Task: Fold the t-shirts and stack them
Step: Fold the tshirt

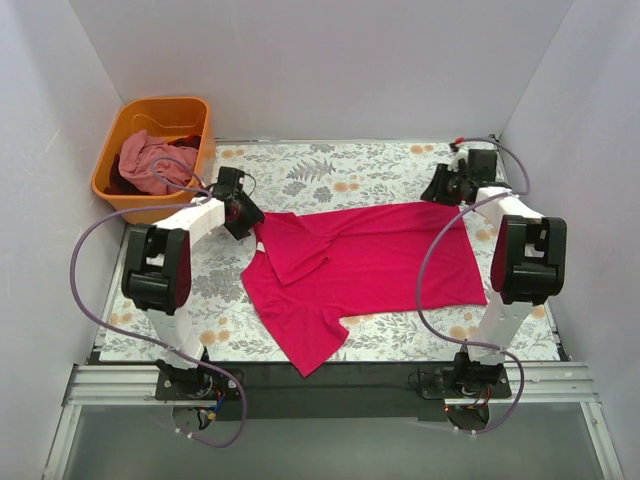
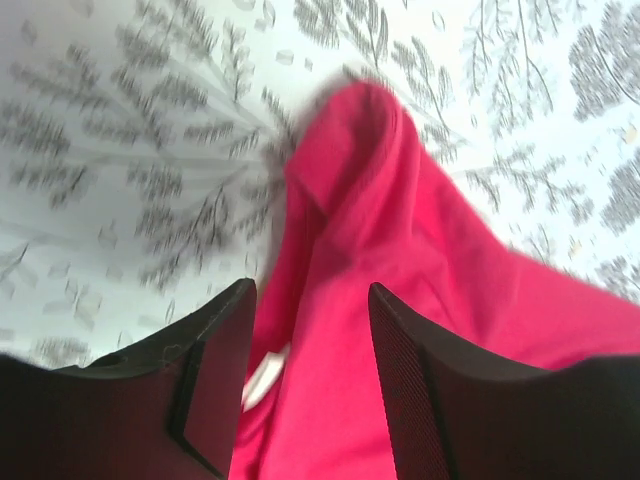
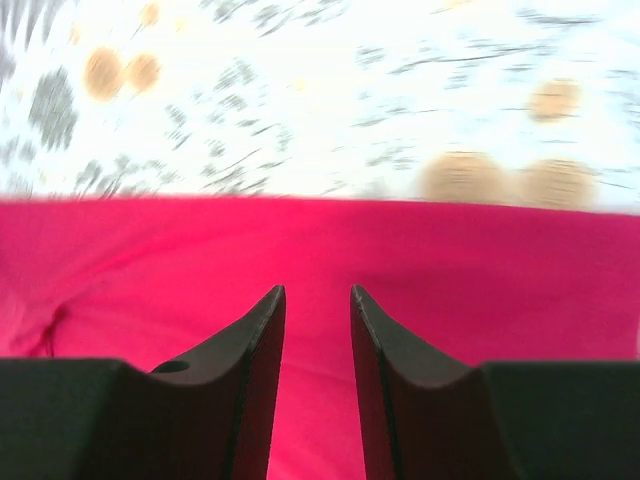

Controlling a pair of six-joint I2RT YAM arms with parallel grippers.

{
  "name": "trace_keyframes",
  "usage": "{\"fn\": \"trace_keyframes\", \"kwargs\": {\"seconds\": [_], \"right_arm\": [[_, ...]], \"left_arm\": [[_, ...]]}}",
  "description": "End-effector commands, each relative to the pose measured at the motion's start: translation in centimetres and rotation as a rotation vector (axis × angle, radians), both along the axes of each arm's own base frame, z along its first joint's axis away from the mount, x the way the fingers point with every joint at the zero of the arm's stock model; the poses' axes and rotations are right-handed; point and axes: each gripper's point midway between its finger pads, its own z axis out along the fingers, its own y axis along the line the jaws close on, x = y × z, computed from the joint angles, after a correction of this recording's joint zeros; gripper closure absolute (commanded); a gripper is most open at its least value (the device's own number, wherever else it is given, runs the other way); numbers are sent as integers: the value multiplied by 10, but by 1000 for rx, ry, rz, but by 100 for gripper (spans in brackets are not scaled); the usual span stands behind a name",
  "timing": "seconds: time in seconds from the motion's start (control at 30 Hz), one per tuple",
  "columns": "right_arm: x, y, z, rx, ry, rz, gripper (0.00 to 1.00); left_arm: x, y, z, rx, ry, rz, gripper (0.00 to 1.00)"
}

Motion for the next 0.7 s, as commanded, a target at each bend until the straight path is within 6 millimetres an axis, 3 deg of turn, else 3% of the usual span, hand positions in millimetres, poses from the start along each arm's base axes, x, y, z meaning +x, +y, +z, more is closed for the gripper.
{"fn": "trace_keyframes", "kwargs": {"seconds": [0.0,0.07,0.1,0.13,0.23,0.37,0.47,0.53,0.67], "right_arm": [[17,-30,4,99,-8,-159,62],[19,-43,-3,109,4,-189,62],[21,-47,-5,113,5,-201,62],[21,-54,-9,118,15,-218,63],[24,-62,-17,140,19,-239,63],[24,-71,-32,171,46,-271,63],[22,-80,-46,196,76,-310,64],[19,-91,-57,207,98,-347,64],[13,-111,-73,236,146,-442,64]], "left_arm": [[28,9,-1,74,-35,-1,53],[46,8,6,83,-67,-3,54],[50,9,-3,98,-50,-11,54],[59,8,2,100,-70,-10,55],[67,11,-8,131,-55,-9,59],[64,14,-25,147,-17,-5,68],[55,19,-35,164,11,13,80],[50,23,-32,174,9,40,86],[36,35,-32,181,20,94,88]]}}
